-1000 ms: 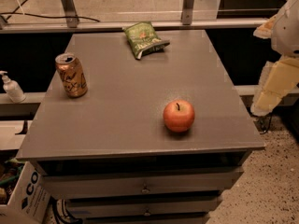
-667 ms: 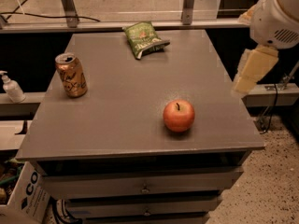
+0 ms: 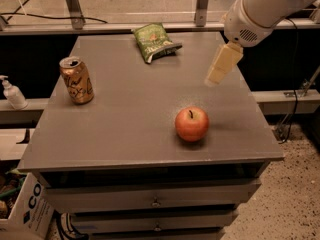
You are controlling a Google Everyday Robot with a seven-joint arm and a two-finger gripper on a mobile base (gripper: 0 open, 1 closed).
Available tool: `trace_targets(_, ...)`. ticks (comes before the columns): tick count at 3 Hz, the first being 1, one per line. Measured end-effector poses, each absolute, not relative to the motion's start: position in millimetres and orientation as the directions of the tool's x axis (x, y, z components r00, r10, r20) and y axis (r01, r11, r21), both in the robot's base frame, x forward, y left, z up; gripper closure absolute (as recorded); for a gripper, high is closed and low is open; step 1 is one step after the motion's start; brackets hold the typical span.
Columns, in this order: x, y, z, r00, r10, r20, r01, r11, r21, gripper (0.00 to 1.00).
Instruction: Move green jalapeno chip bag near orange can
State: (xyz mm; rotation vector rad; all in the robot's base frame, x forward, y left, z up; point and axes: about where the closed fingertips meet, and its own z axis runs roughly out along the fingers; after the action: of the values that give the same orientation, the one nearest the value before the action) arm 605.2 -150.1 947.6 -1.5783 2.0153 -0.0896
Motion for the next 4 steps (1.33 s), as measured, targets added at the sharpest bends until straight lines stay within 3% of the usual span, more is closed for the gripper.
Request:
trace_targets(1, 641, -117, 912, -0.189, -0.842, -0.505, -0.888, 0.366, -0.277, 0.00)
trace_targets(4, 664, -102, 903, -0.162, -0.793, -0.587, -0.885, 0.380, -0.269, 0.00)
